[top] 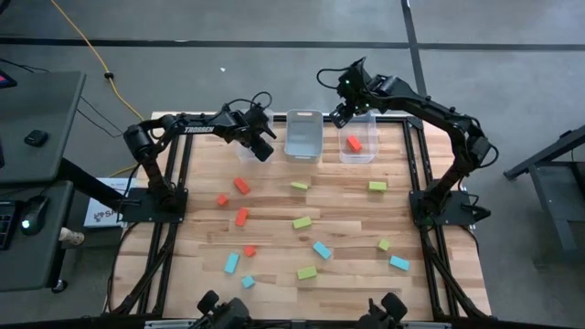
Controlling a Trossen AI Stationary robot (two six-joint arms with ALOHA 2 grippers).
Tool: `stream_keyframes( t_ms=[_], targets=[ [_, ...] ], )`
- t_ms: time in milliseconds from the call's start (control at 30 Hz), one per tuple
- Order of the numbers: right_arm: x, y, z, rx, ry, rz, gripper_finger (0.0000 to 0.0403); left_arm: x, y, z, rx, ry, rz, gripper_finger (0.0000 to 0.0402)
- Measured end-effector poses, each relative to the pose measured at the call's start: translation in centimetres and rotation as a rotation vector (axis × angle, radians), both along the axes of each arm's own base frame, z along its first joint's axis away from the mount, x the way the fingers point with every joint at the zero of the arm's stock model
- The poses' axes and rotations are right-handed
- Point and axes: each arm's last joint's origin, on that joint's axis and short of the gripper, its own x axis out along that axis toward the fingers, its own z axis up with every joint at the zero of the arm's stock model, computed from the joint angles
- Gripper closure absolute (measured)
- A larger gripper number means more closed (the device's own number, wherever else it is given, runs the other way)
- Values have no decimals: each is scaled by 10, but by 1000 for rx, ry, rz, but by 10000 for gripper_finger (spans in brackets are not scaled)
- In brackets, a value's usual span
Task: Sort & place blocks by color
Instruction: Put the blue block into the left transparent bin, then put the green block into the blue bin
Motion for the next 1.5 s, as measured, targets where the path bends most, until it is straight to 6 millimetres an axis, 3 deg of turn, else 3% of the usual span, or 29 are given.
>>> stream_keyframes(
  t_ms=[633, 1133, 1333, 1500],
  targets=[
    [11, 46, -9, 133, 152, 121, 233, -2, 1, 2, 41, 36, 7, 219],
    [42, 107, -8, 145, 118, 322, 233, -17, -15, 72, 203, -106, -23, 222],
    [52, 128, -9, 177, 92, 411, 233, -28, -25, 86, 197, -90, -35, 222],
    [71, 140, -28, 180, 127, 459, 233, -30, -38, 91, 172, -65, -63, 222]
  ],
)
